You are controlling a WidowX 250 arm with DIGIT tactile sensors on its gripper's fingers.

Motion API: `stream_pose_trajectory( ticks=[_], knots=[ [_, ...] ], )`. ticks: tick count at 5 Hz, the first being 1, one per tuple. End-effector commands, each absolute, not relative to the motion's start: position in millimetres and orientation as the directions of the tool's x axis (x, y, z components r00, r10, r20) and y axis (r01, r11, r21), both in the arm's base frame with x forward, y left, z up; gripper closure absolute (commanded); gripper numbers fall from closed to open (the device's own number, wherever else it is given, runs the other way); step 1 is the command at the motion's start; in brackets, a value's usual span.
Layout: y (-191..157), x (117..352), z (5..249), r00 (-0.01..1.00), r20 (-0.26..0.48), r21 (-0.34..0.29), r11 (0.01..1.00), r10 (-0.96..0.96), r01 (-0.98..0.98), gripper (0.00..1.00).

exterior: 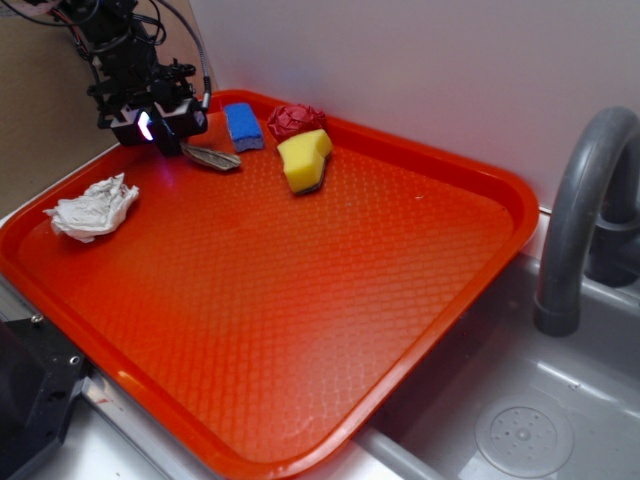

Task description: Grab the black box.

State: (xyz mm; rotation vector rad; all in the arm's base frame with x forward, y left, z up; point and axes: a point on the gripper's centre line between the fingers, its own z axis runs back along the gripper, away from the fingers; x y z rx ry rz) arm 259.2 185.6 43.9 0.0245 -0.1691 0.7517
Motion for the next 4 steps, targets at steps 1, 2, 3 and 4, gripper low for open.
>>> stream_pose_trajectory(
  ticks=[1, 2, 3, 4],
  knots=[
    [196, 253, 62, 0.691, 0.202, -0.014, 0.708, 0.694, -0.706, 1.00],
    [186, 248, 85, 0.730, 0.187, -0.048, 0.748, 0.658, -0.662, 1.00],
    [145, 237, 135, 0.826, 0.202, -0.072, 0.849, 0.527, -0.524, 1.00],
    [101, 231, 186, 0.933, 0.180, -0.086, 0.950, 0.310, -0.299, 1.00]
  ],
)
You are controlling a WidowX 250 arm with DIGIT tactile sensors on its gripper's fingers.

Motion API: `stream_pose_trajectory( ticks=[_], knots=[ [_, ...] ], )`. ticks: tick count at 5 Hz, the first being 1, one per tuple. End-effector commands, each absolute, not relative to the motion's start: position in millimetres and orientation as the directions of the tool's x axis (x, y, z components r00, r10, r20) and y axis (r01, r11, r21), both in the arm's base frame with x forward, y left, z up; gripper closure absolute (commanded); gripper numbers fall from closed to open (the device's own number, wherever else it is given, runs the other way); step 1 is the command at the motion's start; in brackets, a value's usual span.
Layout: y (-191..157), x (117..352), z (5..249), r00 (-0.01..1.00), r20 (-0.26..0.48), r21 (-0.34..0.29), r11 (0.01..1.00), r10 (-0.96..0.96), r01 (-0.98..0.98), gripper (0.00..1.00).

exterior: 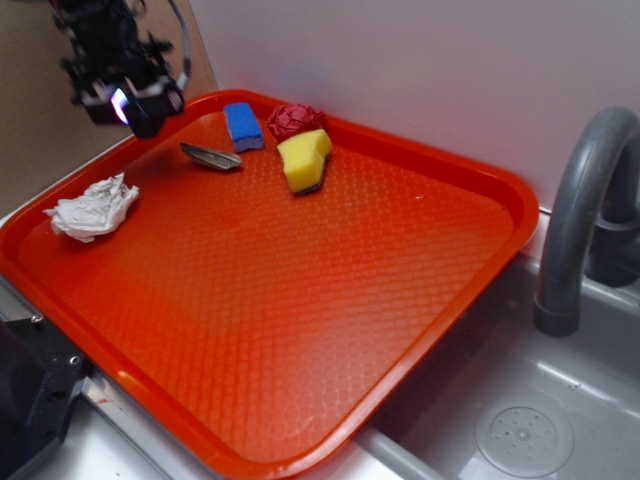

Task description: Grab the black box.

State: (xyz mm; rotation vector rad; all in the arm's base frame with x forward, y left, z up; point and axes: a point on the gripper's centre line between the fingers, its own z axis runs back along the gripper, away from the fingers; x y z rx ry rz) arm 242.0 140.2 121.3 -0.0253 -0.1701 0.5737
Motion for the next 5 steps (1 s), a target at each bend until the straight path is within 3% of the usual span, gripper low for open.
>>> stream_pose_trajectory(
  ticks=[1, 2, 3, 5],
  knots=[
    [48, 197, 234, 0.987, 0.107, 0.012, 0.993, 0.116, -0.118, 1.00],
    [2, 173, 258, 0.995, 0.082, -0.001, 0.999, 0.054, -0.054, 1.00],
    [-27, 157, 262, 0.995, 0.103, 0.017, 1.000, 0.010, -0.012, 1.00],
    [-28, 149, 255, 0.995, 0.099, 0.045, 0.999, 0.020, -0.024, 1.00]
  ],
)
